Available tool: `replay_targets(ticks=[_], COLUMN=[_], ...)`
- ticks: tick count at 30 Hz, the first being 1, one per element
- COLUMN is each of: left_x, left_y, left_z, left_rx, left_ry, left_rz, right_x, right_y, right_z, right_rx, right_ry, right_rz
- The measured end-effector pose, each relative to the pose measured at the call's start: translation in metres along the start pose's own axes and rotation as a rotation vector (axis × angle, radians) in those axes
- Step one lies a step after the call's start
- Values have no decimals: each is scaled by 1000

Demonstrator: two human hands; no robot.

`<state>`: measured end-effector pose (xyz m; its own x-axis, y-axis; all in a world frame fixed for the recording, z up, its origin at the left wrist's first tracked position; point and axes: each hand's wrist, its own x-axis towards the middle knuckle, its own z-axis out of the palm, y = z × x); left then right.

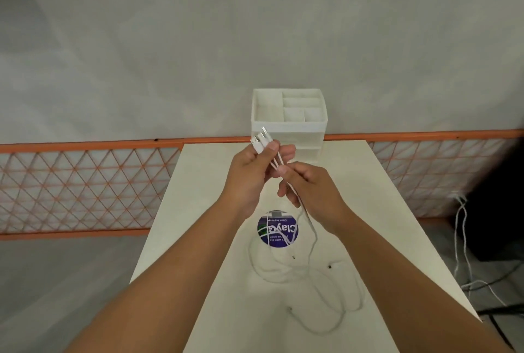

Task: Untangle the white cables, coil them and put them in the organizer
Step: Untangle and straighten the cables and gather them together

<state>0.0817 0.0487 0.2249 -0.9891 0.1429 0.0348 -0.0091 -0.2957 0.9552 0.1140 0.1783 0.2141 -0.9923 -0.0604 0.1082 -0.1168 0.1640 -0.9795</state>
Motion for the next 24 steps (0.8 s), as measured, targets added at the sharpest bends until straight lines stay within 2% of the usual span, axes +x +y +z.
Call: replay_targets(ticks=[4, 9, 11, 15, 19, 24], left_x=[9, 11, 10, 14, 13, 8], left_y=[-1, -8, -12, -10, -6, -14], left_z=[-20, -34, -38, -32, -14, -16], left_rx=[-110, -191, -200, -298, -446, -508], left_ry=[48, 77, 99, 106, 124, -35], left_rz=[16, 24, -7, -71, -141, -205], right_x=[3, 3, 2, -4, 6, 7], right_y=[9, 12, 12, 16, 15, 8], right_z=[12, 26, 29, 21, 3, -8], right_rx=[-97, -302, -271, -155, -251, -148], right_ry=[-10, 62, 80, -18, 47, 82], right_rz=[94, 8, 0, 105, 163, 40])
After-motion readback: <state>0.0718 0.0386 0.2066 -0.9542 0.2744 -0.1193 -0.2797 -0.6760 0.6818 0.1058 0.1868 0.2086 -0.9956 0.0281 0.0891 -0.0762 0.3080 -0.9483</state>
